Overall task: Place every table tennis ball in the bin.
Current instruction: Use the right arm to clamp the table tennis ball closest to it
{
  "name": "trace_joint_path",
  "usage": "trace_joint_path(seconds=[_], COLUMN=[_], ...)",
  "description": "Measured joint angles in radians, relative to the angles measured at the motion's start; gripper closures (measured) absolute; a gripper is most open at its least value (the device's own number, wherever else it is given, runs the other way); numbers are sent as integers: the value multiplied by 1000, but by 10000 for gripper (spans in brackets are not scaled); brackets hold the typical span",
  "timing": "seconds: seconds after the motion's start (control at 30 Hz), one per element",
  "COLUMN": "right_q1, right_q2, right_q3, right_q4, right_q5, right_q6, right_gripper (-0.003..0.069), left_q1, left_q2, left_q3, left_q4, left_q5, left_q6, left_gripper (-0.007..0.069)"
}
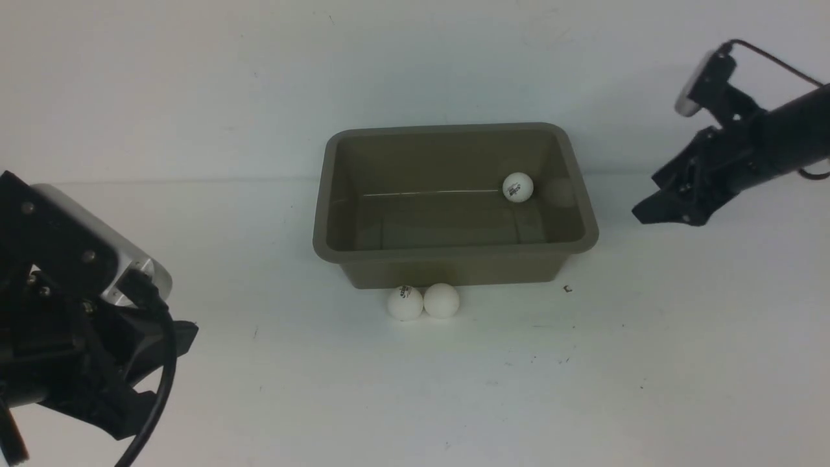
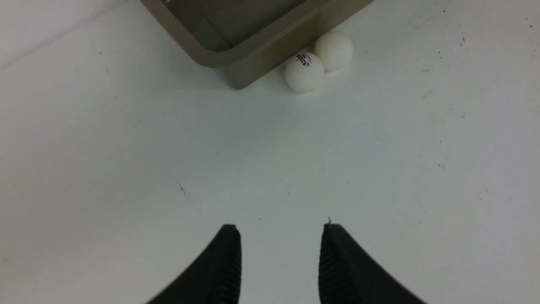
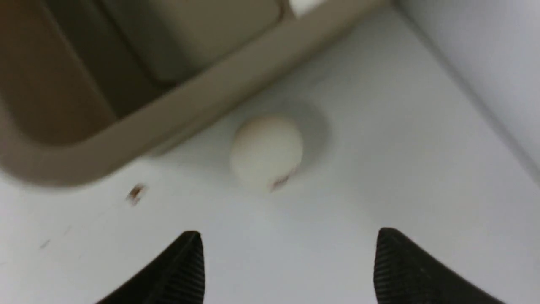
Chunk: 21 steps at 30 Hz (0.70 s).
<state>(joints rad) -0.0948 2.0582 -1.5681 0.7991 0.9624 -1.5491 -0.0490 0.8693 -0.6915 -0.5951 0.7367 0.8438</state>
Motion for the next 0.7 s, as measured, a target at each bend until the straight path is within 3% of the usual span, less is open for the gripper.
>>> trace_joint_path(seconds=[0.1,0.27,0.7], right_q1=[9,9,9], right_q2=[31,39,152], right_q3=[0,0,-1], right_q4=[119,212,224], right_q5=[-34,-32,-75], right_q6=[-73,-114,-195], right_gripper=[168,168,168], left_q1=[0,0,0], left_q2=[0,0,0], left_q3=[0,0,0], left_q4=[0,0,0], left_q5=[0,0,10], left_q6=[0,0,0], left_gripper=[384,384,384])
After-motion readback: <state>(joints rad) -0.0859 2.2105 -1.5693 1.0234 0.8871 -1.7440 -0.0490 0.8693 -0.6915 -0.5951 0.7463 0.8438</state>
